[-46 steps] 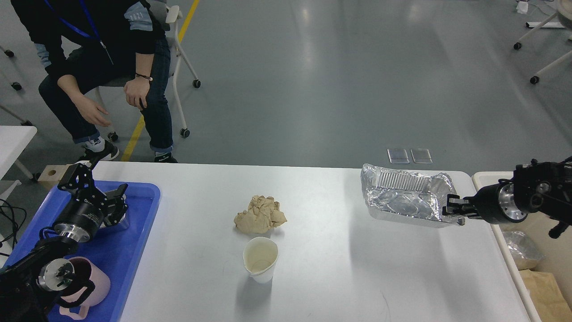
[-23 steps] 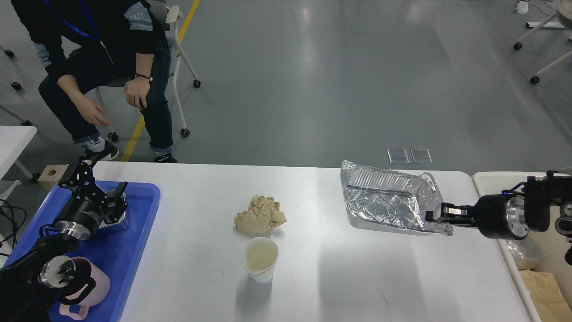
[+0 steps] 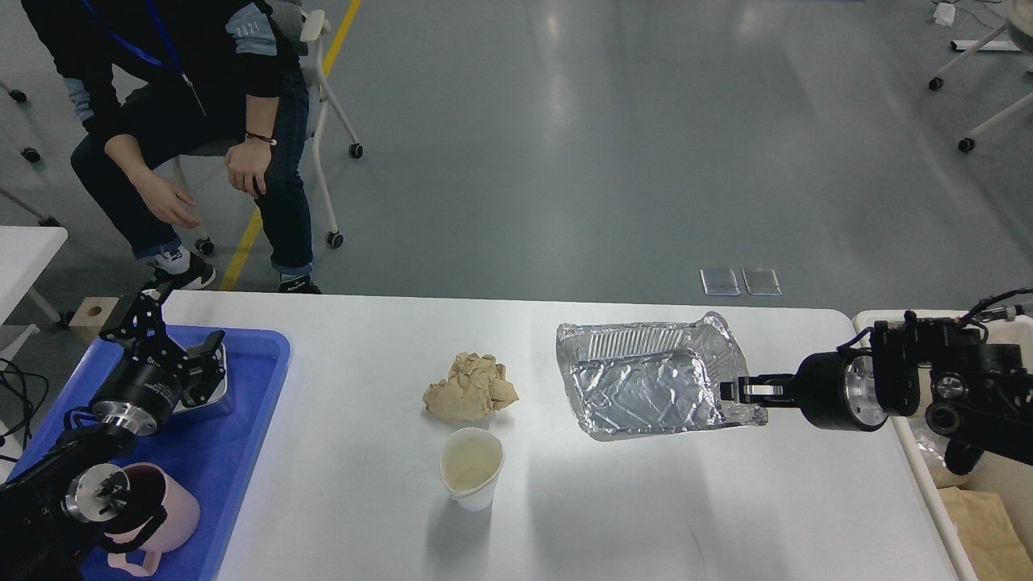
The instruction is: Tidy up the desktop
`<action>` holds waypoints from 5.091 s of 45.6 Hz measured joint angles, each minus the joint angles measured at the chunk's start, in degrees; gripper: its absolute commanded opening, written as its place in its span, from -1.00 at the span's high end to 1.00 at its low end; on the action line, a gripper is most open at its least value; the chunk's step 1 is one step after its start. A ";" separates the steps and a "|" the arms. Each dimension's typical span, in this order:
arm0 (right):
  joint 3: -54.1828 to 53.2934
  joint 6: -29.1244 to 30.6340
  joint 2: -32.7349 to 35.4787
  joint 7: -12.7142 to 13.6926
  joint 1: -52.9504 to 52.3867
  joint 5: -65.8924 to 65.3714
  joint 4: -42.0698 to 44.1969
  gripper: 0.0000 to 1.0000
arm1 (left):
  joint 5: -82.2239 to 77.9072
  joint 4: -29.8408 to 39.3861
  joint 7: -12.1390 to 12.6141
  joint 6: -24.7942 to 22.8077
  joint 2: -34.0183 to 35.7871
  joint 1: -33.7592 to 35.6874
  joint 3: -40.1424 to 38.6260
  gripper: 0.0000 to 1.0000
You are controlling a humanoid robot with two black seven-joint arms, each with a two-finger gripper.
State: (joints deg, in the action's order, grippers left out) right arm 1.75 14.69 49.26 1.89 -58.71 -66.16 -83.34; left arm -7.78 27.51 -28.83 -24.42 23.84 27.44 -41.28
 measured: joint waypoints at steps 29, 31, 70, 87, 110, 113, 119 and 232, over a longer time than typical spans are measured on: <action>0.42 -0.02 -0.40 0.05 -1.05 -0.20 0.14 1.00 | 0.03 -0.09 -0.22 0.97 2.14 4.41 -0.37 -0.96; 0.43 -0.02 -0.36 0.05 -0.95 -0.20 0.17 1.00 | -0.02 -0.08 -0.23 0.97 2.89 4.45 -0.34 -0.96; -0.35 -0.01 2.20 0.04 -0.96 0.07 -0.16 1.00 | -5.98 4.58 1.37 -2.54 32.99 6.73 16.43 -0.95; -0.21 -0.01 1.90 0.04 -1.72 -0.04 -0.08 1.00 | -40.20 6.99 -1.40 -11.05 43.44 17.15 16.94 -0.95; -0.16 -0.01 1.96 0.04 -2.11 -0.01 -0.07 1.00 | -68.07 31.66 -0.44 -13.45 48.33 25.24 16.87 -0.95; -0.17 -0.01 2.03 0.04 -2.20 0.04 -0.11 1.00 | -69.47 36.24 0.86 -14.10 48.22 26.24 16.86 -0.95; -0.23 -0.01 2.31 0.04 -2.44 0.07 -0.15 1.00 | -70.37 43.29 4.33 -14.46 46.81 27.84 16.74 -0.95; -0.43 -0.01 5.14 0.05 -2.38 0.15 -0.42 1.00 | -66.98 55.53 18.97 17.79 36.88 12.92 27.03 -0.95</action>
State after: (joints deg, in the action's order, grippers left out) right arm 1.32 14.68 54.41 1.93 -61.09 -66.01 -83.76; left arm -74.76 83.03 -9.86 -6.63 60.72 40.36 -14.25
